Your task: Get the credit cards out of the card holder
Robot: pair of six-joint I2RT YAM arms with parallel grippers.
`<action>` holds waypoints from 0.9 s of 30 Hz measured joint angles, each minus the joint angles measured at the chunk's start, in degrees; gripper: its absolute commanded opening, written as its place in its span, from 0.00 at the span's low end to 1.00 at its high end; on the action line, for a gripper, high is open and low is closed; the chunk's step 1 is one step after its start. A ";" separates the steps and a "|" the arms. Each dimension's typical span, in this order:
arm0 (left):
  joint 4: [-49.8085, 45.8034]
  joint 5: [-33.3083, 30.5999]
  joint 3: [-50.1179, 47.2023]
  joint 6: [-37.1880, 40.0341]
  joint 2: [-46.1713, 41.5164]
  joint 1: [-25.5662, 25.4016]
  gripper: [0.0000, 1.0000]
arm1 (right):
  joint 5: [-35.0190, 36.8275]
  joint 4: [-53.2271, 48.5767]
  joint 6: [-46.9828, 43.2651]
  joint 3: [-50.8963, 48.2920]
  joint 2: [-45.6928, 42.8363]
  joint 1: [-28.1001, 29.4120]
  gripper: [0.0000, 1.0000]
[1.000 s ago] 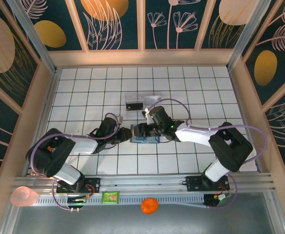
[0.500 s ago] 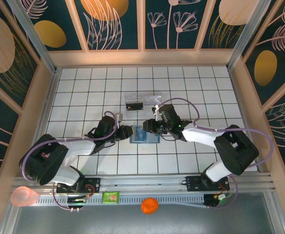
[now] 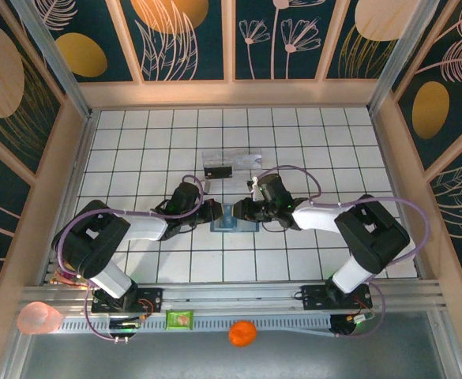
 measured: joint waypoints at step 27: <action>-3.04 -2.03 0.61 1.49 1.55 0.00 0.00 | -3.21 4.35 3.85 0.00 5.88 -1.36 0.26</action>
